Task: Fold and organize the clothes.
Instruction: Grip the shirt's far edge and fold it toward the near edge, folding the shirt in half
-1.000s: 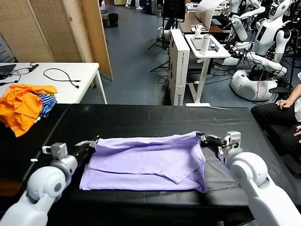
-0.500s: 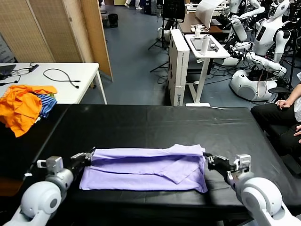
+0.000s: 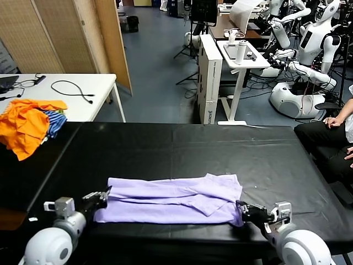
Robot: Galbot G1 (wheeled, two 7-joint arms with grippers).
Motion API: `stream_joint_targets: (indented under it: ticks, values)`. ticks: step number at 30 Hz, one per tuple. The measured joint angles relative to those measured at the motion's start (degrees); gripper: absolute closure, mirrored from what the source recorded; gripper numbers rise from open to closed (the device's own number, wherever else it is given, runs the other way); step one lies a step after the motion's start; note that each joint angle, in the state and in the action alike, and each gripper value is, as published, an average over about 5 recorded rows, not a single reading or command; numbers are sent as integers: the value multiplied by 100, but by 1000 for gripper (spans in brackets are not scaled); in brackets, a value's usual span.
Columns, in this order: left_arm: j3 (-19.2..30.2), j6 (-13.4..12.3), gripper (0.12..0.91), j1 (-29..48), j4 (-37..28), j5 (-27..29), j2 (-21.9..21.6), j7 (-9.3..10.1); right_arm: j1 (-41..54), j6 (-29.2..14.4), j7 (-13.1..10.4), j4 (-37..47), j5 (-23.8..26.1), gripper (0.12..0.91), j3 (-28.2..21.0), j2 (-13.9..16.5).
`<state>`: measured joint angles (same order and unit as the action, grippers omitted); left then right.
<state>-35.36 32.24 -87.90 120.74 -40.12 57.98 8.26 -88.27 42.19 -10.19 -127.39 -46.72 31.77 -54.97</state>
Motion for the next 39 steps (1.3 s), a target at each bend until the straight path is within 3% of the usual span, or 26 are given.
stream_joint_targets:
  ticks: [2,4,11,14,16,19,29,39]
  values:
    - [-16,18,867,-35,24,65,50,52,-55,0,34,-79,-3,789,50,-2]
    - [-56,38,802,-68,56,107,104,88,-98,0,43,-170,-20,686,116,-11]
    - [-257,105,377,-87,185,123,232,111,90,0,-38,-260,-145,245,321,-136]
    - [-266,93,212,4,156,196,270,117,401,0,-141,-67,-131,142,263,-265]
    - [-225,74,147,103,91,232,303,139,653,0,-187,124,-95,126,185,-370]
    - [-131,46,126,303,-53,255,360,170,1018,0,-226,448,-24,119,46,-525]
    - [83,-14,123,751,-678,340,518,143,1776,0,-236,1320,0,118,-275,-832]
    - [183,71,138,947,-869,118,435,142,1934,0,-236,1631,50,118,-403,-915]
